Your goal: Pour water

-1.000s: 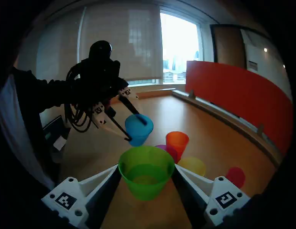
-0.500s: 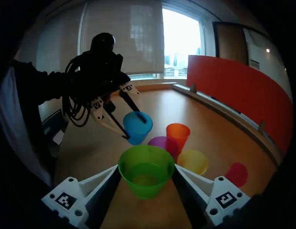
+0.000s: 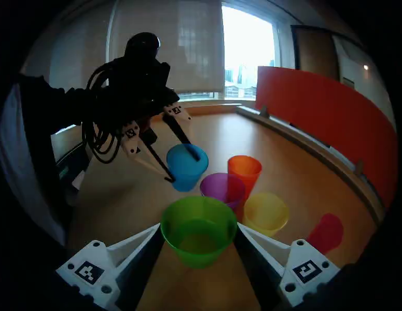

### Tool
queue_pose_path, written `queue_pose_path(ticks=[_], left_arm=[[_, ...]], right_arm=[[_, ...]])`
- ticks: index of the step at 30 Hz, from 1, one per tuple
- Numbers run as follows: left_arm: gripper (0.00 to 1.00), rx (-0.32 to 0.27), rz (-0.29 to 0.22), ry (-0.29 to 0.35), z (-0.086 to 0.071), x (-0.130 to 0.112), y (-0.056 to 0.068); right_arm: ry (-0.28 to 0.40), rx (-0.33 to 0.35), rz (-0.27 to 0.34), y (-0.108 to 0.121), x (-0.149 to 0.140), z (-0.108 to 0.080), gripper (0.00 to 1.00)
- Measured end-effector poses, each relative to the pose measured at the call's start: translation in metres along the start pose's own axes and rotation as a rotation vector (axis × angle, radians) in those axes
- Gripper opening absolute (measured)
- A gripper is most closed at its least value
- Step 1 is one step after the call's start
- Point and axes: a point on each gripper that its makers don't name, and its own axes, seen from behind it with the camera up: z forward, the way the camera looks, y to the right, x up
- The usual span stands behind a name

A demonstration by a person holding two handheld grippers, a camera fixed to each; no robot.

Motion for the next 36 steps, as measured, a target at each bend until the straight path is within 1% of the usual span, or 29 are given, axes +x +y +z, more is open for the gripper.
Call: queue_pose_path(ticks=[14, 36], left_arm=[[0.84, -0.011, 0.006, -0.025, 0.007, -0.008, 0.002], [0.84, -0.017, -0.010, -0.027, 0.013, -0.023, 0.004]], right_arm=[[-0.037, 0.011, -0.013, -0.002, -0.016, 0.008, 0.91], [-0.054, 0.011, -0.015, -0.003, -0.024, 0.015, 0.91]])
